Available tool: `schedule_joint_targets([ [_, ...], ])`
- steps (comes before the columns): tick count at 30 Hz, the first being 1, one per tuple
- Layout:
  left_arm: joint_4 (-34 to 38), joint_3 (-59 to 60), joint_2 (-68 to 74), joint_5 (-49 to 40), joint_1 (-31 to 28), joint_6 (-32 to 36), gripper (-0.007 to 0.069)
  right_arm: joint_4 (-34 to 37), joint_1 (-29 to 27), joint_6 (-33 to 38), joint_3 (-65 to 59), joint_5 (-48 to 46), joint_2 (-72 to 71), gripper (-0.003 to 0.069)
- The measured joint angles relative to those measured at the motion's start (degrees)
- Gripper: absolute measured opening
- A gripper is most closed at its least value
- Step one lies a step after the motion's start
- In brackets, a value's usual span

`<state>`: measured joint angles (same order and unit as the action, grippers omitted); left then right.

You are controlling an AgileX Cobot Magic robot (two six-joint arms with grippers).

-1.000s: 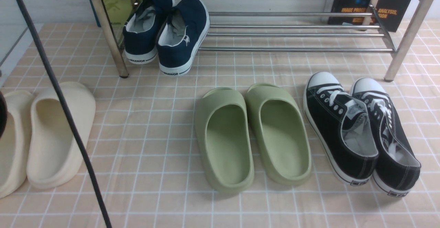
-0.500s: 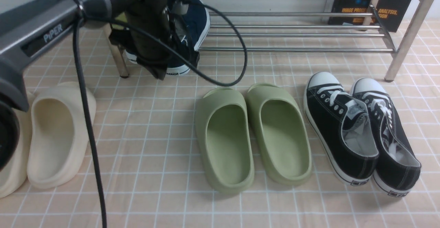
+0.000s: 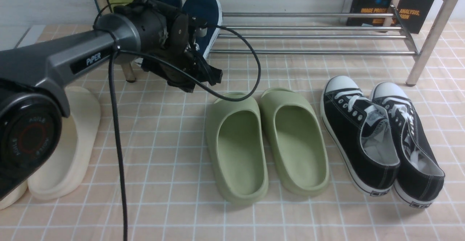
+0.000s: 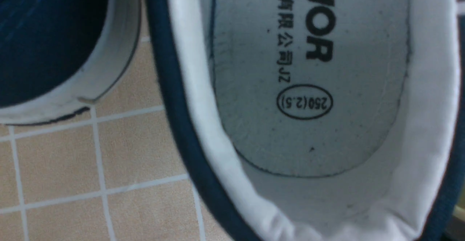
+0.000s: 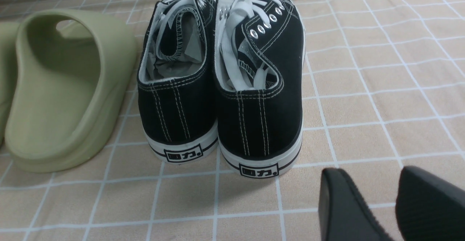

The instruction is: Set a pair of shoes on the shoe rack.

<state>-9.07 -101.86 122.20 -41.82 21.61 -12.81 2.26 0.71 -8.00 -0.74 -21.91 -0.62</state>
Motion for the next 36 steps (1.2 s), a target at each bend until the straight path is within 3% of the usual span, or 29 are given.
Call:
schedule_joint_targets([
  [8, 1.86, -11.92, 2.21, -0.76, -1.73, 1.03, 0.0020, 0.00, 0.00, 0.00, 0.00, 0.00, 0.00, 0.0239],
  [21, 7.90, -13.62, 1.64, -7.25, -2.07, 6.35, 0.0020, 0.00, 0.00, 0.00, 0.00, 0.00, 0.00, 0.0239],
  [30, 3.89, -13.74, -17.95, -17.58, -2.07, 11.10, 0.0022, 0.00, 0.00, 0.00, 0.00, 0.00, 0.00, 0.0239],
  [36, 2.26, -1.17, -38.91, -18.47, -2.07, 11.48, 0.0022, 0.00, 0.00, 0.00, 0.00, 0.00, 0.00, 0.0239],
])
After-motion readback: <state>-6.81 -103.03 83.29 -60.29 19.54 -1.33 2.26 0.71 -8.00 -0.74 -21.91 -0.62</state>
